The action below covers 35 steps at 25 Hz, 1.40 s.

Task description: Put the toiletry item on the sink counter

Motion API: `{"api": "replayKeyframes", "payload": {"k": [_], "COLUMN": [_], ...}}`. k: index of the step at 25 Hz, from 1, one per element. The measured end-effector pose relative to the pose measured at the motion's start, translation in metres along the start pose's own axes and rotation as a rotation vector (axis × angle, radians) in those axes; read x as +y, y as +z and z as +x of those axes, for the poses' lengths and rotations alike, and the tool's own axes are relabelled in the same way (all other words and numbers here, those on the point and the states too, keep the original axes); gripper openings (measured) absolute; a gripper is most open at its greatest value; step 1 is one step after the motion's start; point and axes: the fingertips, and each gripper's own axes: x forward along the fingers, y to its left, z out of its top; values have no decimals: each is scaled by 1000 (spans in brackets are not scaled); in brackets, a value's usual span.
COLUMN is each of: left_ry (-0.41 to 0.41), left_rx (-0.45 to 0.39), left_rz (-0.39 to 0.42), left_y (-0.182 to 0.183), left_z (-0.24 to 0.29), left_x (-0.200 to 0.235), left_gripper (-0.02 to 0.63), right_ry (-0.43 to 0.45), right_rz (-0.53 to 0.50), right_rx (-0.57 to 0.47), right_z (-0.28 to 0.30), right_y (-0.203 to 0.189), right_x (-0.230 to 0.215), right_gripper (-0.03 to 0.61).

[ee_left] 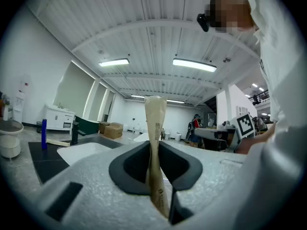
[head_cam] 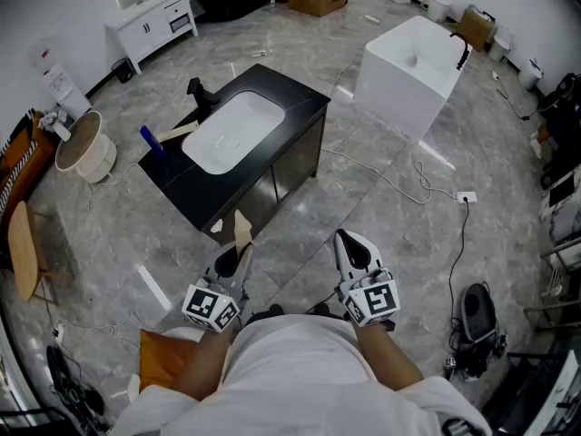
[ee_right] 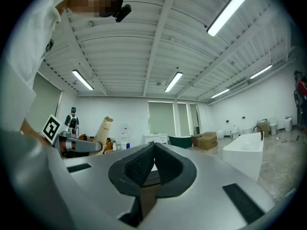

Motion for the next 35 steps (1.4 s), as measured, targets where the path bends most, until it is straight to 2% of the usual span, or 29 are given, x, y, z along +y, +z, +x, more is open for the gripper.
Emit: {"api": "replayKeyframes", "payload": {"k": [5,12,19,25,30,35], "left_ry": [-34,-38,-70,-66,-59,-36], "left_rx": [-28,-37,-18,-9,29,53], "left_rz": [-44,-42,-61,-66,-73,-71], "left_y": [-5,7,2,-6,-14,-18], "left_z": [12,26,56,84,93,105], "left_x": [-9,-20,-56,-83,-102,-97], "left_gripper": [54,54,54,54,54,54], "right_ry": [-13,-29,82,90,109,113], "right_rz": [38,84,106,133,160,176], "right_rx": [3,-17,-47,-7,23,31], "right_z": [-4,-28,-47,-67,-73,-65], "right_y": [-13,-14,0,-10,-24,-34], "right_x": [-10,-29,-51,-95,-112,-124], "right_gripper": [15,15,15,15,15,15]}}
